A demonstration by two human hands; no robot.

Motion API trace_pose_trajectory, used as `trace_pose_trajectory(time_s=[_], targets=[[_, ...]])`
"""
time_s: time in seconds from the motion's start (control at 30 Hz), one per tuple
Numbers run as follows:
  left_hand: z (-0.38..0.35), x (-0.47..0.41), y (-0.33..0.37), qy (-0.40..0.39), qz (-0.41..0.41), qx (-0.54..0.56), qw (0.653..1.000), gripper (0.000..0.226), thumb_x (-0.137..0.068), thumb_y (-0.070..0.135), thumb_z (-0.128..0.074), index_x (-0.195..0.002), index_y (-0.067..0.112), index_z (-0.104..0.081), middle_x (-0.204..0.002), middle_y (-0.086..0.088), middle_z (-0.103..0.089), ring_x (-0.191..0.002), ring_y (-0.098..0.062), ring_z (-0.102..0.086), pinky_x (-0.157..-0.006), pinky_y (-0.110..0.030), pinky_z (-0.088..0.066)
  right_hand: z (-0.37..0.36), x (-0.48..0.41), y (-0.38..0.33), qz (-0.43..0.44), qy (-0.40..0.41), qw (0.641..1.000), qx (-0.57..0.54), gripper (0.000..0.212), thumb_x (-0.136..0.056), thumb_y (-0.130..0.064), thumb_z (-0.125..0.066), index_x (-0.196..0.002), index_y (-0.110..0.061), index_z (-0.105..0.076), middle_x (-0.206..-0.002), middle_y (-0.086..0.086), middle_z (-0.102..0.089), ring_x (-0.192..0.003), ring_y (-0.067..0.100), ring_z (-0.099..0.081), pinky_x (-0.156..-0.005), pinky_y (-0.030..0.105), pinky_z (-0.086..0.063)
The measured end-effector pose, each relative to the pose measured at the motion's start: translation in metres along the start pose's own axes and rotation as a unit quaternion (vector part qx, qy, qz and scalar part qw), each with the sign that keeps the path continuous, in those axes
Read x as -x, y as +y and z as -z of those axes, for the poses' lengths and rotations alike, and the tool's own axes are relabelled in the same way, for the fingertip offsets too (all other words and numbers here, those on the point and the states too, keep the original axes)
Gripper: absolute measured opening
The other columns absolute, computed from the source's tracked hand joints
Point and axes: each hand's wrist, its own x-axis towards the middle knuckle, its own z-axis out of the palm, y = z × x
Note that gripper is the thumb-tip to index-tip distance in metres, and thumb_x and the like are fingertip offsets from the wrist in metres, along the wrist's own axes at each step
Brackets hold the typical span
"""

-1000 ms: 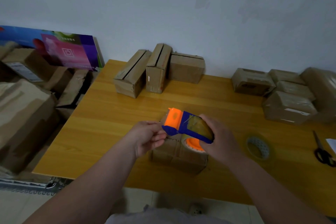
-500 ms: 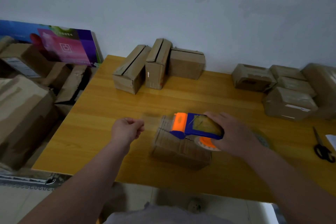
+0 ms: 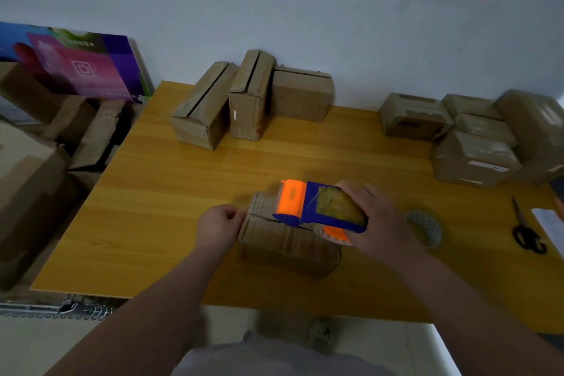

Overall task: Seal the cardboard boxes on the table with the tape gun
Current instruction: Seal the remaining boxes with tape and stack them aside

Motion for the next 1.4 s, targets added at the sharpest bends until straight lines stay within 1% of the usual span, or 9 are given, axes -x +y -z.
trace_pose_trajectory(time_s=[0.2,0.27,0.37,0.47,0.7,0.8,0.87,1.03,1.4], targets=[[-0.001,-0.016,-0.007,-0.133,0.021,-0.127,0.983,0.029,-0.099,0.028,-0.048,-0.084,0.008,-0.064,-0.072,-0.010,-0.059,-0.069,-0.028,-0.054,-0.062,-0.031,-0.042,-0.001,0.000,0.001,-0.003,0.013,1.000,-0.017,0.070,-0.075,-0.012,-0.077,-0.138,-0.023,-0.047,-0.103,-0.001,-0.042,-0.088,0.016,-0.048,-0.059,0.014,-0.037],[0.002,-0.015,-0.006,-0.107,0.011,-0.147,0.983,0.024,-0.097,0.025,-0.052,-0.089,0.009,-0.067,-0.078,-0.010,-0.064,-0.074,-0.027,-0.058,-0.065,-0.032,-0.045,-0.001,0.000,0.000,-0.001,0.017,1.000,-0.021,0.069,-0.075,-0.011,-0.077,-0.136,-0.024,-0.049,-0.102,-0.001,-0.042,-0.088,0.014,-0.046,-0.059,0.014,-0.037],[0.008,-0.003,0.010,-0.041,0.038,0.147,0.988,0.025,-0.097,0.014,-0.049,-0.113,0.009,-0.067,-0.104,-0.010,-0.067,-0.089,-0.025,-0.062,-0.072,-0.032,-0.048,-0.001,-0.001,-0.001,0.000,0.026,0.999,-0.019,0.069,-0.074,-0.011,-0.078,-0.136,-0.024,-0.049,-0.102,0.000,-0.044,-0.088,0.013,-0.046,-0.059,0.013,-0.035],[0.007,0.014,0.019,-0.192,0.081,0.370,0.905,0.050,-0.078,0.020,-0.057,-0.128,0.019,-0.057,-0.118,-0.001,-0.064,-0.102,-0.016,-0.062,-0.081,-0.027,-0.048,-0.002,-0.001,-0.003,-0.012,0.036,0.999,-0.012,0.068,-0.075,-0.010,-0.077,-0.136,-0.022,-0.050,-0.098,-0.001,-0.041,-0.084,0.012,-0.042,-0.057,0.011,-0.028],[0.013,0.011,0.010,-0.283,-0.034,0.134,0.949,0.085,-0.075,0.032,-0.080,-0.145,0.020,-0.032,-0.125,0.012,-0.057,-0.113,-0.007,-0.056,-0.099,-0.030,-0.047,-0.004,-0.002,0.000,-0.010,0.023,1.000,-0.010,0.070,-0.074,-0.013,-0.078,-0.137,-0.023,-0.049,-0.098,0.000,-0.042,-0.083,0.013,-0.044,-0.057,0.013,-0.031],[0.012,0.000,0.018,-0.200,-0.219,-0.103,0.949,0.121,-0.067,0.051,-0.080,-0.153,0.023,-0.001,-0.159,0.008,-0.009,-0.146,-0.015,-0.008,-0.118,-0.038,-0.018,-0.003,-0.001,-0.003,-0.016,0.030,0.999,-0.010,0.070,-0.074,-0.014,-0.079,-0.136,-0.024,-0.049,-0.098,-0.002,-0.041,-0.083,0.011,-0.042,-0.057,0.011,-0.028],[0.008,-0.010,0.024,-0.205,-0.299,-0.181,0.914,0.121,-0.062,0.060,-0.078,-0.153,0.031,-0.004,-0.160,0.010,-0.004,-0.147,-0.015,0.004,-0.119,-0.049,-0.006,-0.003,-0.001,-0.004,-0.022,0.025,0.999,-0.012,0.069,-0.076,-0.015,-0.078,-0.137,-0.026,-0.048,-0.100,-0.002,-0.042,-0.085,0.010,-0.043,-0.058,0.010,-0.029],[-0.003,-0.024,0.021,-0.206,-0.365,-0.134,0.898,0.090,-0.055,0.068,-0.075,-0.134,0.038,-0.047,-0.138,0.011,-0.045,-0.128,-0.012,-0.038,-0.106,-0.041,-0.035,-0.005,-0.001,-0.002,-0.026,0.009,0.999,-0.020,0.069,-0.076,-0.019,-0.076,-0.138,-0.029,-0.046,-0.105,0.001,-0.047,-0.091,0.014,-0.049,-0.060,0.013,-0.035],[-0.001,-0.019,0.027,-0.178,-0.326,-0.176,0.912,0.080,-0.061,0.054,-0.081,-0.129,0.026,-0.050,-0.130,0.009,-0.048,-0.121,-0.009,-0.040,-0.102,-0.033,-0.040,0.034,-0.002,0.007,0.011,-0.101,0.993,0.055,0.076,-0.073,-0.060,-0.069,-0.139,-0.044,-0.035,-0.101,-0.013,-0.037,-0.086,0.004,-0.044,-0.063,0.012,-0.034]])
